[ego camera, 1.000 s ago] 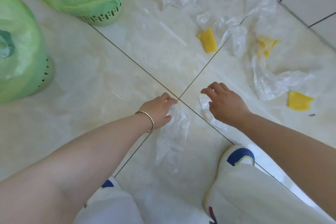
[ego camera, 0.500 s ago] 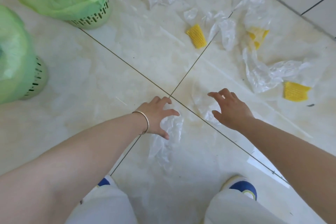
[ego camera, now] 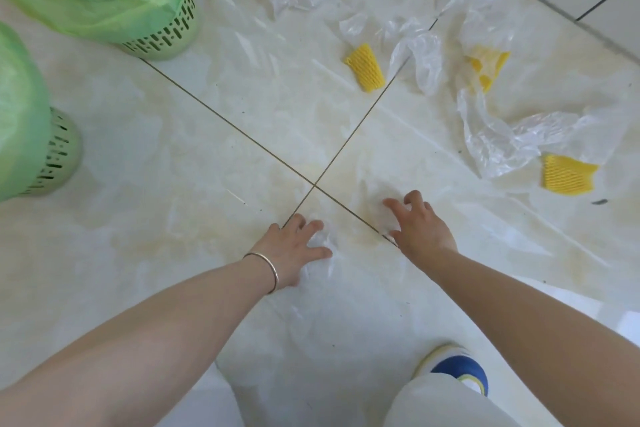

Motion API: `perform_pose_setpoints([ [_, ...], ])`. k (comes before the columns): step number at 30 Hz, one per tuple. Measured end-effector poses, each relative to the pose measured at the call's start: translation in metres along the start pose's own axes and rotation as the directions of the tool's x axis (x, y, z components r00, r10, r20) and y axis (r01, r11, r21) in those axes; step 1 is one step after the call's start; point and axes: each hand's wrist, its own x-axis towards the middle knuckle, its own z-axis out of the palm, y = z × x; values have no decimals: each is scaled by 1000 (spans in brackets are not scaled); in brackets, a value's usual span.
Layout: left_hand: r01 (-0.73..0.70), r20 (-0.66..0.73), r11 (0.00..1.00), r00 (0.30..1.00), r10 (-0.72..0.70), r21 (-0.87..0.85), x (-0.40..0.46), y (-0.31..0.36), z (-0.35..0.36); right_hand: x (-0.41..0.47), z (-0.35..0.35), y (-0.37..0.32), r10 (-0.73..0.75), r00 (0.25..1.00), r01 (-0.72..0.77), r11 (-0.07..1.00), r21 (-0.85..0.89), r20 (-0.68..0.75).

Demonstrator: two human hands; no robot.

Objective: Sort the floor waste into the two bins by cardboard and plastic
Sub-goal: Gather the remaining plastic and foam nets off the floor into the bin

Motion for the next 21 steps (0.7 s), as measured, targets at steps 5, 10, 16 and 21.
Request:
perform_pose_setpoints([
  [5, 8, 43, 998, 999, -6, -56, 8, 2, -7, 4, -2, -2, -64, 994, 62, 998, 27, 90],
  [10, 153, -23, 947, 986, -166, -283, 24, 2, -54, 12, -22, 15, -10, 998, 24, 970, 242, -58],
  [16, 191, -204, 847, 922, -328, -496, 54, 21, -125, 13, -54, 51, 54, 979, 33, 912, 409, -198],
  [21, 118, -255, 743, 894, -368, -659, 83, 52, -180, 12, -80, 90, 239, 931, -22, 791, 611, -276],
])
